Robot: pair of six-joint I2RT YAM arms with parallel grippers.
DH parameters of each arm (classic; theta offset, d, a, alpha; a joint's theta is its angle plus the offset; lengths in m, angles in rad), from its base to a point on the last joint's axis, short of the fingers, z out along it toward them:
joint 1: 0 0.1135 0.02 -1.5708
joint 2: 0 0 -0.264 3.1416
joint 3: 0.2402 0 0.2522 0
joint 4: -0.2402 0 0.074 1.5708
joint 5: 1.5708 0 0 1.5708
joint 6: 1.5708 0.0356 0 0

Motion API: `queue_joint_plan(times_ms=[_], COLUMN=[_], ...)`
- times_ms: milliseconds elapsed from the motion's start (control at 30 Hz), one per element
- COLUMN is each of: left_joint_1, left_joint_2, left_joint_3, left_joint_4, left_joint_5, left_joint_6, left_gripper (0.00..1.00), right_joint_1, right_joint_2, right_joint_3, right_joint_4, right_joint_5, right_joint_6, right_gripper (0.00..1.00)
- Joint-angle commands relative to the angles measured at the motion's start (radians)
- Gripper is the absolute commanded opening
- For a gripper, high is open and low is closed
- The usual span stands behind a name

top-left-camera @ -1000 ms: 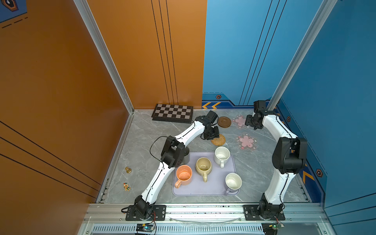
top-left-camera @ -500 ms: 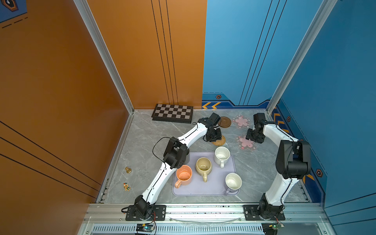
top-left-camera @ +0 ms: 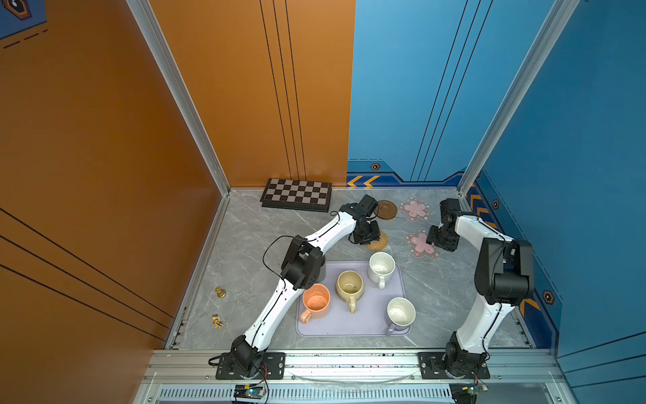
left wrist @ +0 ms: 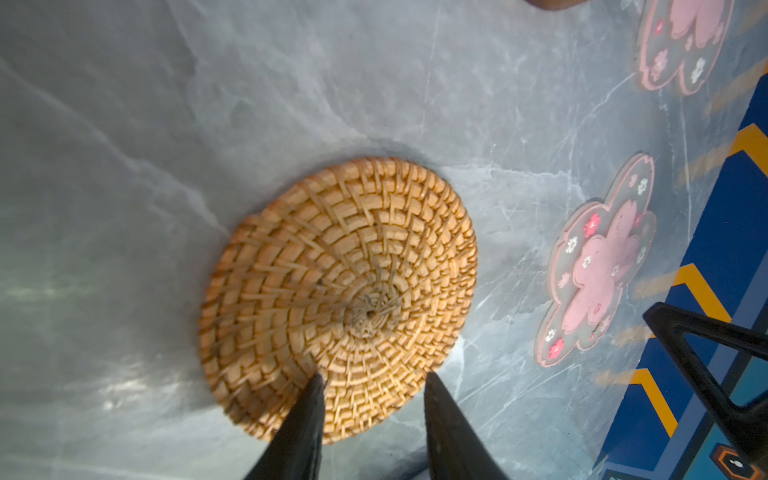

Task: Place cups on coasters
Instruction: Move the coaster to the top-center of the table.

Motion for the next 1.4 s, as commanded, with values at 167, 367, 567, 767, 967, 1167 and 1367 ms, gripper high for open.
queue_joint_plan(times_ms=[167, 367, 567, 767, 967, 1167, 1367], left_joint_1=[0.013, 0.013, 0.014, 0.018, 0.023, 0.029, 0.038], left_joint_2=[0.017, 0.020, 0.016, -0.009, -0.022, -0.031, -0.042], left_joint_3=[-0.025, -0.021, -0.025, -0.052, -0.070, -0.086, -0.100], left_joint_4=[-0.021, -0.020, -0.020, -0.020, -0.021, -0.021, -0.021], left_joint_5=[-0.015, -0.016, -0.016, -0.028, -0.032, -0.035, -0.048], left_joint_6=[-0.012, -0.018, -0.018, -0.012, -0.005, -0.004, -0.007], left_gripper=[0.41, 0.41, 0.41, 0.41, 0.41, 0.41, 0.41], right_joint_1=[-0.054, -0.047, -0.008, 0.019, 0.037, 0.055, 0.081], right_joint_2=[0.040, 0.067, 0.097, 0.118, 0.127, 0.145, 0.168], right_joint_3=[-0.008, -0.001, -0.003, 0.014, 0.026, 0.046, 0.076], right_joint_4=[0.035, 0.059, 0.063, 0.067, 0.065, 0.067, 0.065], right_joint_5=[-0.036, -0.088, -0.096, -0.110, -0.116, -0.119, -0.108], right_joint_6=[-0.027, -0.027, -0.027, 0.010, 0.039, 0.045, 0.041], right_gripper=[0.60, 0.60, 0.59, 0.59, 0.59, 0.59, 0.59])
